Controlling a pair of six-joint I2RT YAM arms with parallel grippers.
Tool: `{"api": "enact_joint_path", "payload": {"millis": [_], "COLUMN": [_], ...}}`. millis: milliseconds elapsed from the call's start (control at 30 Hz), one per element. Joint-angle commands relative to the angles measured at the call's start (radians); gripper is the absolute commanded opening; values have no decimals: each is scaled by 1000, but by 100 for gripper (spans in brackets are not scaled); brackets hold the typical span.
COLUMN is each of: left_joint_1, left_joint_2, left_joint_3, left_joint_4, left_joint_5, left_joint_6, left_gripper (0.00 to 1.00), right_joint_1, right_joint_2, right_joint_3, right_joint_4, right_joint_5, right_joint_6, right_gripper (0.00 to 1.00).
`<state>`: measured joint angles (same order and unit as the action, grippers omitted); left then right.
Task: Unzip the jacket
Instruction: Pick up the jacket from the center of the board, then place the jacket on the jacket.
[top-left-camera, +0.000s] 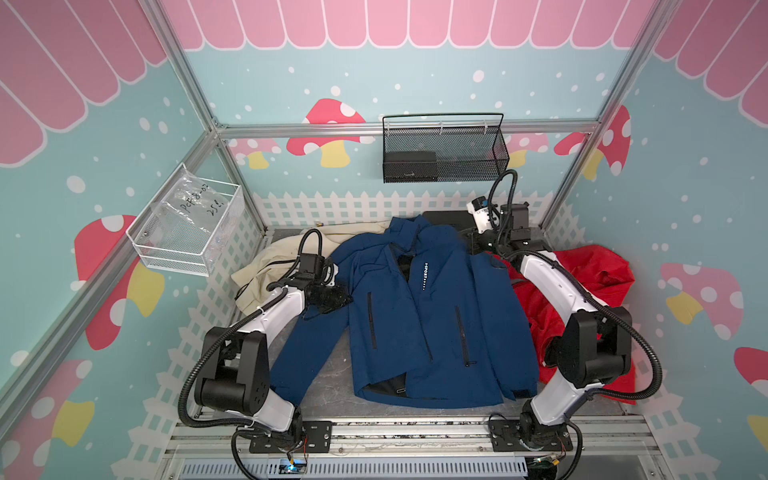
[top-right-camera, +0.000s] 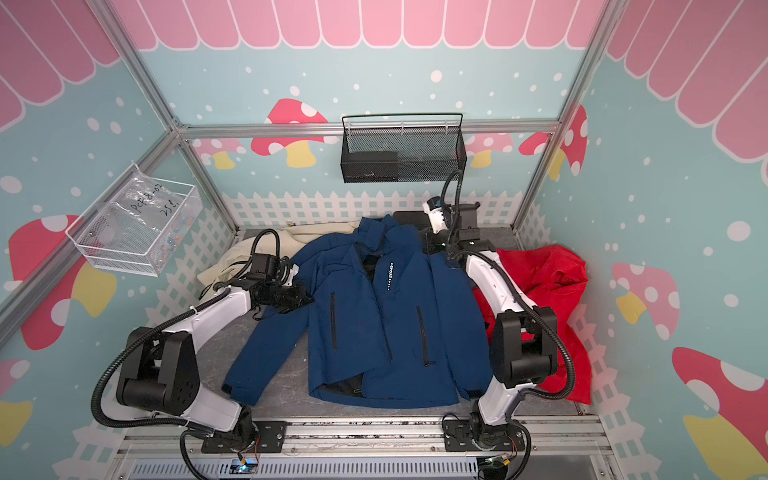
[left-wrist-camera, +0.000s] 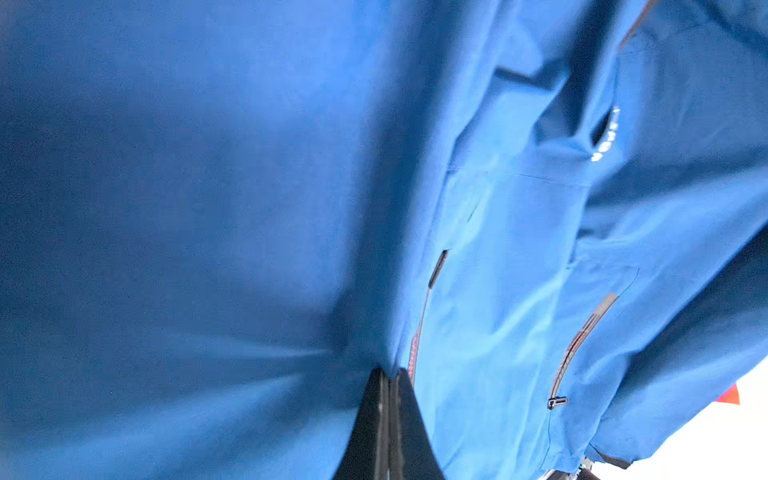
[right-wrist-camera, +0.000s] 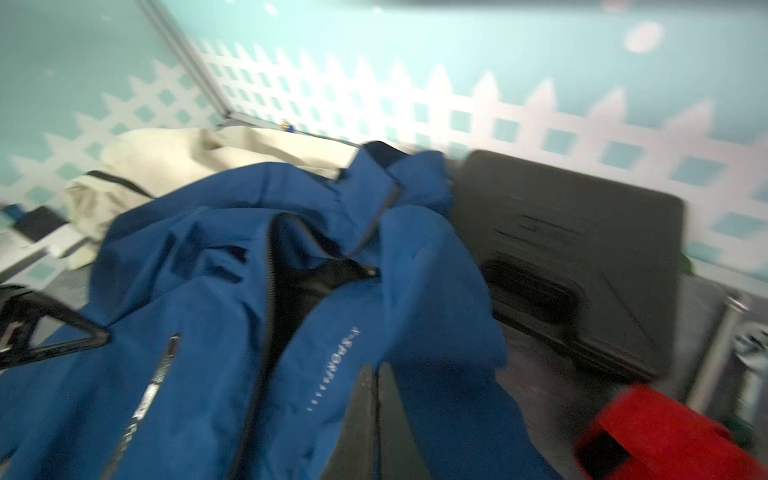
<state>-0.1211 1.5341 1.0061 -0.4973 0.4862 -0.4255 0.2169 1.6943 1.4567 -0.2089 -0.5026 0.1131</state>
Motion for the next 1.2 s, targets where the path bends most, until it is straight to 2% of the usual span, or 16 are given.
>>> {"api": "enact_joint_path", "payload": {"millis": [0, 167, 367, 600, 800, 1000, 1067, 1100, 1167], "left_joint_1": [5, 10, 21, 97, 173, 258, 271, 277, 288], "left_joint_2": [-60, -94, -119, -148, -118, -70, -47, -32, -2], "left_joint_3": [57, 154, 261, 380, 506, 531, 525, 525, 530], "left_joint_4": [21, 9, -39, -85, -134, -130, -124, -121, -116], "left_joint_5": [6, -1, -41, -53, -51, -85, -102, -111, -120], "left_joint_6": [16, 16, 22, 15, 37, 46, 47, 45, 42], "left_gripper": [0, 0, 0, 0, 0, 0, 0, 1, 22], "right_joint_1": [136, 296, 389, 496, 542, 561, 560, 560, 556], "right_joint_2": [-17, 90, 262, 441, 532, 675, 730, 750, 760], "right_joint_3": [80, 283, 511, 780, 831, 908, 940, 948, 949], "right_joint_4": [63, 75, 82, 96, 275, 404, 404, 398, 370], "right_joint_5": [-76, -29, 7, 25, 51, 89, 99, 111, 128], "right_joint_6": [27, 52, 89, 72, 136, 171, 168, 158, 141], "right_gripper": [0, 0, 0, 0, 0, 0, 6, 18, 43]}}
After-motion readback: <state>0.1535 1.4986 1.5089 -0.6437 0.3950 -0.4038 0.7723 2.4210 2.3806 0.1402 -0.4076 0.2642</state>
